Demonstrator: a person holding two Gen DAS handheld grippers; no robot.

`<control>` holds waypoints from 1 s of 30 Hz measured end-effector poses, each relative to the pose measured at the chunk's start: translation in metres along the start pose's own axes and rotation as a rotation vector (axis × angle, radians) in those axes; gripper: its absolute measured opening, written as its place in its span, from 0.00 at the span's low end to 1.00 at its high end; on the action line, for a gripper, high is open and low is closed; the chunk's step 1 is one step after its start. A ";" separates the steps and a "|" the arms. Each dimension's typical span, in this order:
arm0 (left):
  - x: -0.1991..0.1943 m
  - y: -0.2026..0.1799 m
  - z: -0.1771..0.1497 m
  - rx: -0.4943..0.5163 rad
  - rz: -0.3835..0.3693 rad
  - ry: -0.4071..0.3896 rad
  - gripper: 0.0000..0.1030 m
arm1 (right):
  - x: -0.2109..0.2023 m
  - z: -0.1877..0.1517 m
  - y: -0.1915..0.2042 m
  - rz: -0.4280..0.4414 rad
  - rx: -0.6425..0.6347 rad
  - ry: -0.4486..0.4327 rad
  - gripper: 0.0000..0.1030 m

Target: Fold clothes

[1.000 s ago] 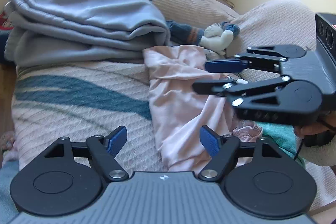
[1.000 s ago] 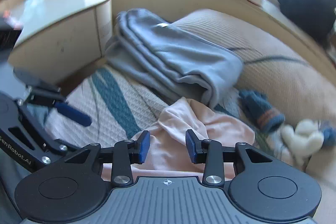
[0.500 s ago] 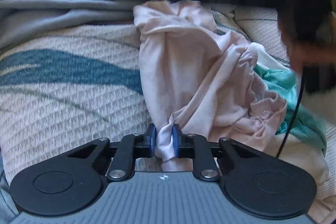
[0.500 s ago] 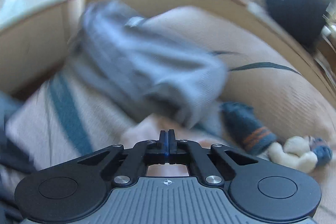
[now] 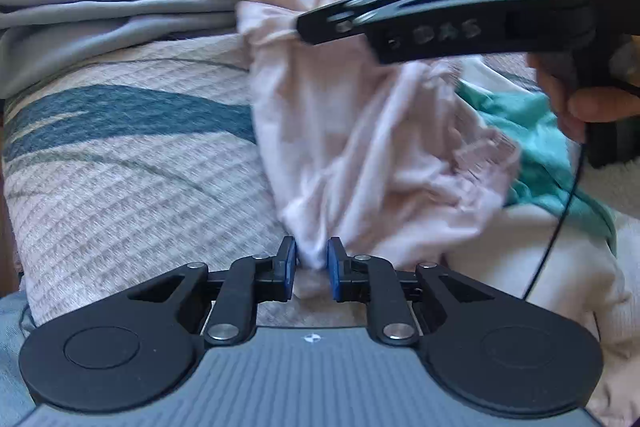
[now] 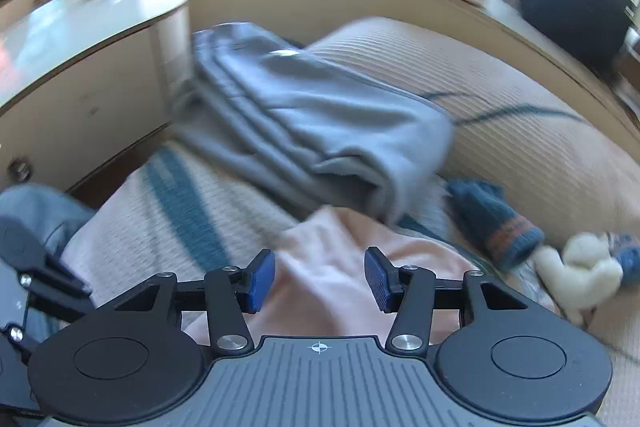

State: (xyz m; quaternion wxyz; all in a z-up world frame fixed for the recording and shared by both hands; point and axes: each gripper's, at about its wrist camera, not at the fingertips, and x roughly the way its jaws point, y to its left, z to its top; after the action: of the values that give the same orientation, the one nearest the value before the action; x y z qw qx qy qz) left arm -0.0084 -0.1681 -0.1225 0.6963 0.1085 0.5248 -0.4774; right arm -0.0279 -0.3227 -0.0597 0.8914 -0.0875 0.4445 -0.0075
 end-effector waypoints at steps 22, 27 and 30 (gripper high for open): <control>-0.012 0.013 -0.002 -0.012 0.006 -0.002 0.19 | 0.047 0.008 -0.066 -0.057 0.317 0.006 0.17; -0.034 0.023 0.018 -0.003 0.017 -0.109 0.62 | -0.019 -0.012 -0.092 -0.030 0.466 -0.088 0.64; -0.036 0.020 0.039 0.017 0.019 -0.158 0.65 | -0.045 -0.034 -0.098 0.012 0.528 -0.094 0.65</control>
State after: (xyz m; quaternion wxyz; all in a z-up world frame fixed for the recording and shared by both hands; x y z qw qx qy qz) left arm 0.0324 -0.1635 -0.0826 0.7391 0.0815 0.4631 -0.4823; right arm -0.0760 -0.4205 -0.0286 0.9030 0.1506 0.3859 -0.1139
